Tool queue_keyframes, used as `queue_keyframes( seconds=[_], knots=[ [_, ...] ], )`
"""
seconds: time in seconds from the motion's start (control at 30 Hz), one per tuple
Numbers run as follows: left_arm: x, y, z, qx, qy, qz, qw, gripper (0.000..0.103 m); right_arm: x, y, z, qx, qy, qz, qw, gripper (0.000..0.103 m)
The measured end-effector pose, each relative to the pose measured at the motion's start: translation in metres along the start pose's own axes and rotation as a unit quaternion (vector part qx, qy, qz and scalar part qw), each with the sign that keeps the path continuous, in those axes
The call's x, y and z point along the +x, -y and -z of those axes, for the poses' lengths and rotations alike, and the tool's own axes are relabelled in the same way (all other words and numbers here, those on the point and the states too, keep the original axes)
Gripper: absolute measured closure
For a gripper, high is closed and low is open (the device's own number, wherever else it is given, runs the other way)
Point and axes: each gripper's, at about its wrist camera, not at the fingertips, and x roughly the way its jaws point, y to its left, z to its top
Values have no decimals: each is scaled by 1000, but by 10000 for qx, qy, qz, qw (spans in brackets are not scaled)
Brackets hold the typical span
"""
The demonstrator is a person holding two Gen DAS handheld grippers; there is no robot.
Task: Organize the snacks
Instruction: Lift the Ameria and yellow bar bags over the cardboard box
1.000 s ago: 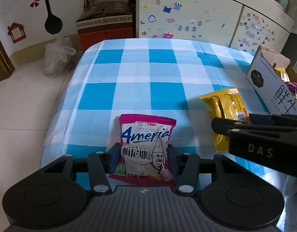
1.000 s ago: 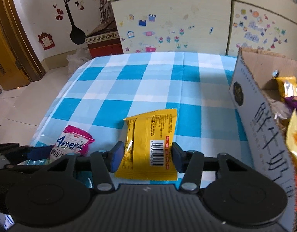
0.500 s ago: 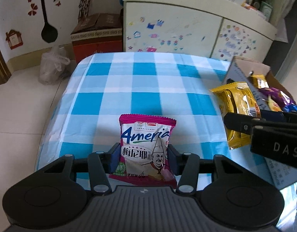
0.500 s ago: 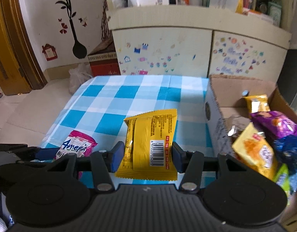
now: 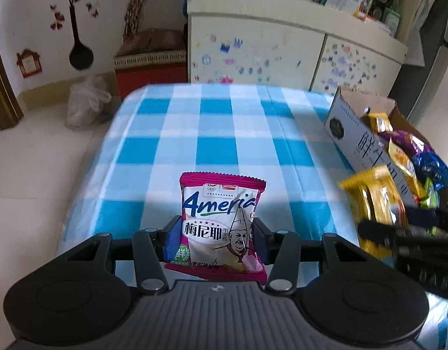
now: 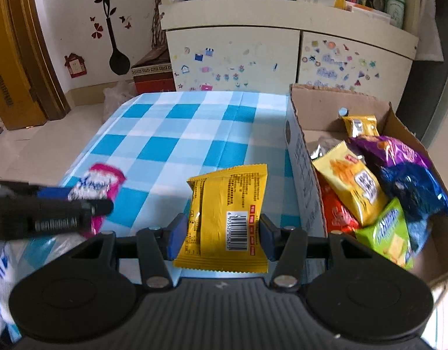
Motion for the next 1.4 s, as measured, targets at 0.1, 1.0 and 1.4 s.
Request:
queue_keyframes(
  seconds=[0.1,1.0,1.4],
  knots=[
    [-10,3,-5,101,221,-12,9997,48,-12,0,3,-129,9,89,9999,51],
    [-48,130,-37,374,715,744,9940,48,-68,149,-69,704,1127,42,9911,51],
    [-41,194,-46,528,570,1148,9903,48,-75,187,-85,1276,1198,-166,9844,51]
  ],
)
